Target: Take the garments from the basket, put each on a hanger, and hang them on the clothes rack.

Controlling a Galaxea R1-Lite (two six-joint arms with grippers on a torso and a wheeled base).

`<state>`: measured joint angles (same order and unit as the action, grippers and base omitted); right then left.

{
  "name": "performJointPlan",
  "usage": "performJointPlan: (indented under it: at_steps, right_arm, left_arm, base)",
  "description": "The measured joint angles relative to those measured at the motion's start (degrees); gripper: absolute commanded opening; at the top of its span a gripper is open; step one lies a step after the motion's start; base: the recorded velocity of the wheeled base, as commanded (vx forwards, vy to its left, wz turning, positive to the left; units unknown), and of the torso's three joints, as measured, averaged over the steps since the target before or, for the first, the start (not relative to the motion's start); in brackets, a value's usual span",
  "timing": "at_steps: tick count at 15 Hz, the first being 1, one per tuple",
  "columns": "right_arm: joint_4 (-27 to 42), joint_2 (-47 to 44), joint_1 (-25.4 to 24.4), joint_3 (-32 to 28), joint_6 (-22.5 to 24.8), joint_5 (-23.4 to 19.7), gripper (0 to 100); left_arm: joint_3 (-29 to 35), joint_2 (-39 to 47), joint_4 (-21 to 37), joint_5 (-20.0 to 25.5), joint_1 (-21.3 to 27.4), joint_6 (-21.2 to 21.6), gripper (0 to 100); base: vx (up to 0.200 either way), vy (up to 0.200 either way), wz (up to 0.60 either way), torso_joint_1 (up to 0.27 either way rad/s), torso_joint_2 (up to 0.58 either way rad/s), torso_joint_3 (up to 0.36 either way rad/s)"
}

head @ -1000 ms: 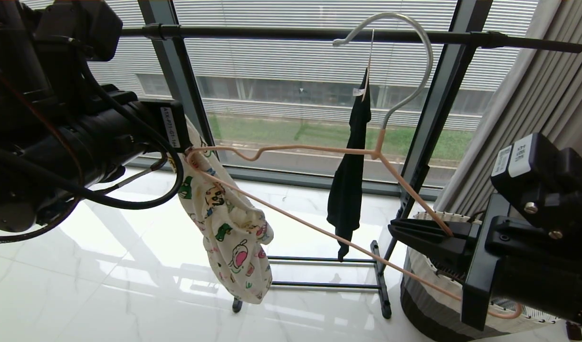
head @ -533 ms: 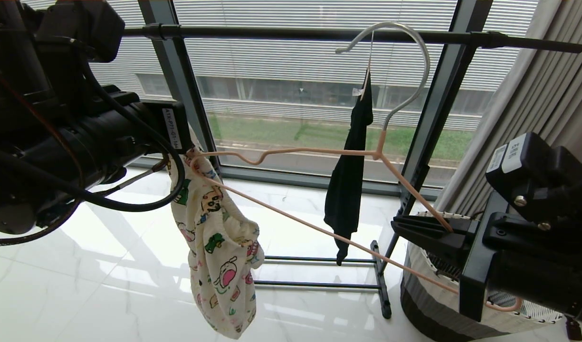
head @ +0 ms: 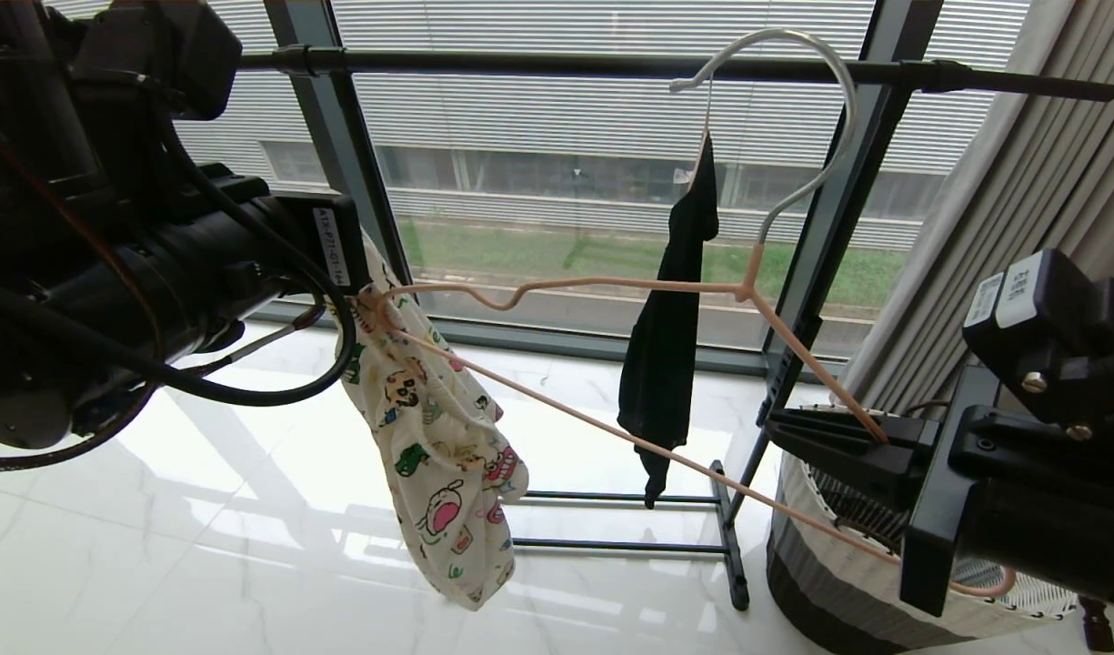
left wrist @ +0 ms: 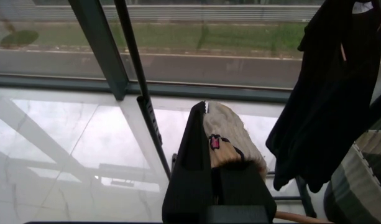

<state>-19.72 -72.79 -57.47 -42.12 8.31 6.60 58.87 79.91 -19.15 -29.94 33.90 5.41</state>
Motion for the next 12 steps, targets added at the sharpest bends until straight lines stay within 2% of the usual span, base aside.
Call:
performJointPlan:
  at_steps: [3,6,10,12]
  right_arm:
    - [0.0,-0.9,0.0,-0.1,0.0,0.2,0]
    - [-0.5,-3.4,0.0,-0.5,-0.1,1.7,0]
    - [-4.7,-6.8,0.0,-1.2,-1.6,4.8,0]
    - [-7.1,-7.9,-0.5,-1.8,-1.7,5.1,0]
  left_arm:
    - [0.1,0.4,0.0,-0.4,0.4,0.0,0]
    - [0.3,1.0,0.0,-4.4,1.2,0.0,0]
    - [0.4,1.5,0.0,-6.8,2.1,0.0,0]
    - [0.1,2.1,-0.1,-7.0,2.1,-0.2,0]
  base:
    - [0.000,0.000,0.00,0.000,0.00,0.000]
    - [0.000,0.000,0.00,0.000,0.00,0.000]
    - [0.000,0.000,0.00,0.000,0.00,0.000]
    - [0.000,0.000,0.00,0.000,0.00,0.000]
